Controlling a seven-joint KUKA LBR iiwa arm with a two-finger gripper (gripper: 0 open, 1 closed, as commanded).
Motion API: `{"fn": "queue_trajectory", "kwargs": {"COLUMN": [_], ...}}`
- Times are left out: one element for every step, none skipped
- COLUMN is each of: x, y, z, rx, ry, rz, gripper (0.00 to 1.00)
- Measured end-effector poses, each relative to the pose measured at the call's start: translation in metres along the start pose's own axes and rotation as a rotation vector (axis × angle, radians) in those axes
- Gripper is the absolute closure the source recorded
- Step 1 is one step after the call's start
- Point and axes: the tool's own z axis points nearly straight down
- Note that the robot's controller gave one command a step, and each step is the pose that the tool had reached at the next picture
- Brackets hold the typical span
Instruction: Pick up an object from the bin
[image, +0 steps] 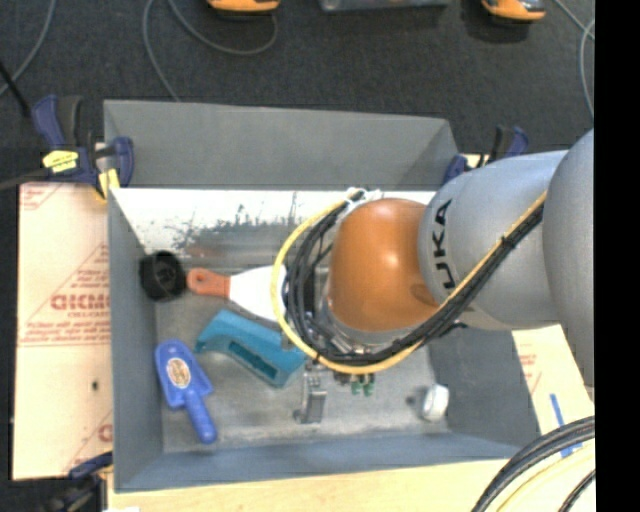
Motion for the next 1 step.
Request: {"fn": "queue_trajectory", "kwargs": {"x": [0.0], "y": [0.0], "z": [0.0], "rx": [0.0], "ry": [0.0], "rz": [0.0], "gripper": [0.0]}}
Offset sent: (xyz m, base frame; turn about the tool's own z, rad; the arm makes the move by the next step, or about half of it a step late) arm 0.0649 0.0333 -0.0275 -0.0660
